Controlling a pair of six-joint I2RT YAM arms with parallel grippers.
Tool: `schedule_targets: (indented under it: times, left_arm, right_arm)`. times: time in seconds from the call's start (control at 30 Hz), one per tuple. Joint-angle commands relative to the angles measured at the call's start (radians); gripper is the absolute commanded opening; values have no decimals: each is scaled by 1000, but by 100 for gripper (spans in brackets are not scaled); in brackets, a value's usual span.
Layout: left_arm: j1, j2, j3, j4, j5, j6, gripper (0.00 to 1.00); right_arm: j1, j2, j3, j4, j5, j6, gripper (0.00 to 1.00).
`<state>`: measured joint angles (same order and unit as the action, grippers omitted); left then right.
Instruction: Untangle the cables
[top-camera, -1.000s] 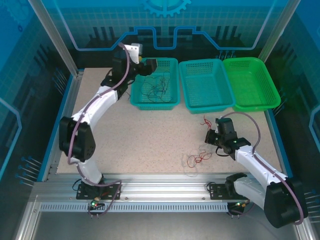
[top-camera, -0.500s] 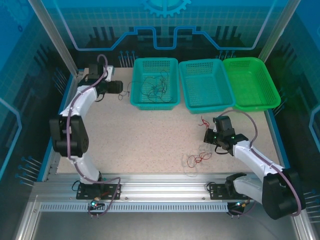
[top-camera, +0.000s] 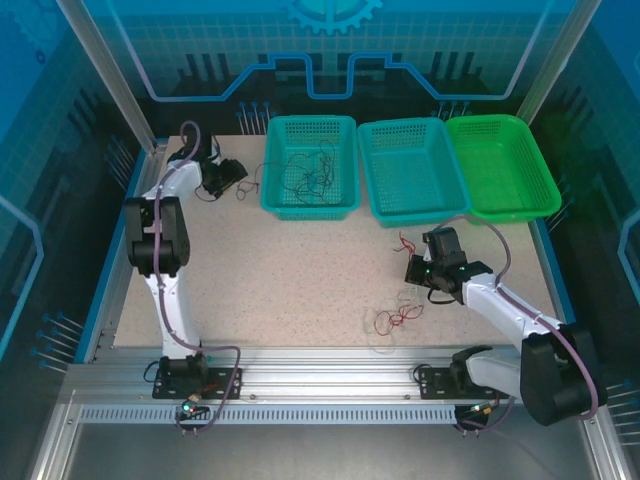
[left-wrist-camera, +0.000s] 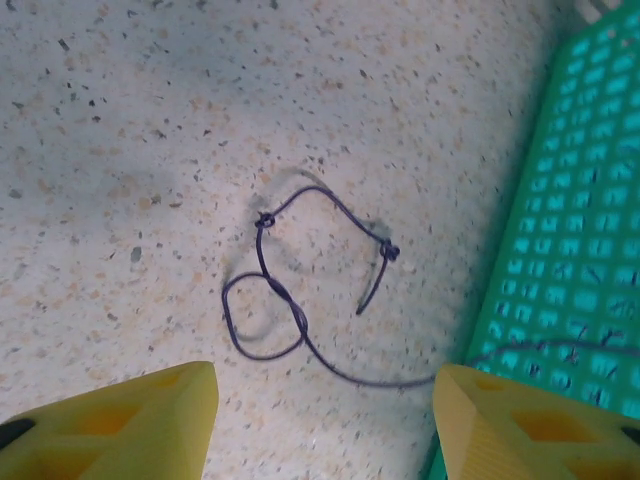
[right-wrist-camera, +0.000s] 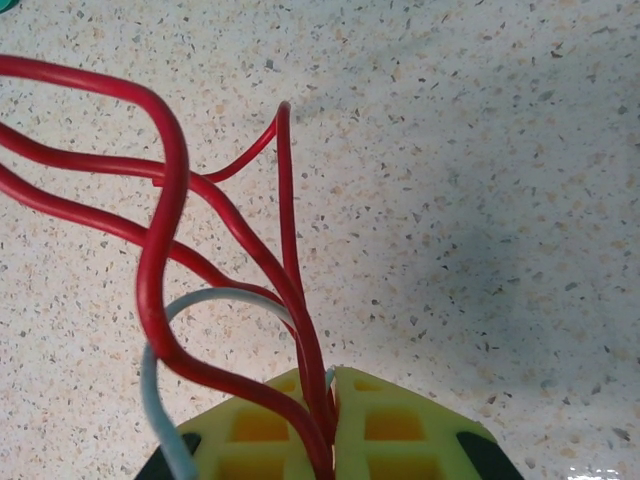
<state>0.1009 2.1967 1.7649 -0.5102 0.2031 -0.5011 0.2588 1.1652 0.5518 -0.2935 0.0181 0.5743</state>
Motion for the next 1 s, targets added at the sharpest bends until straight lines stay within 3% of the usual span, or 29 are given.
schedule_targets:
  times: [0.0, 0.3, 0.43, 0.53, 0.77, 0.97]
  left_arm:
    - [3, 68, 82, -97, 6, -85, 60]
    - [-35, 229, 314, -349, -122, -48, 52]
    - [-64, 273, 371, -396, -113, -6, 50]
    - [-78, 281, 372, -393, -128, -8, 41]
    - [-78, 269, 393, -410, -141, -13, 3]
    - [-61, 103, 333, -384, -184, -20, 0]
  right_arm:
    - [-4, 8, 32, -23, 1, -13, 2]
    - [-1, 29, 38, -18, 0, -8, 2]
    - [4, 32, 38, -17, 3, -10, 2]
    - [7, 31, 39, -19, 5, -11, 2]
    - [14, 5, 39, -42, 18, -22, 1]
    - [14, -30, 30, -48, 18, -17, 1]
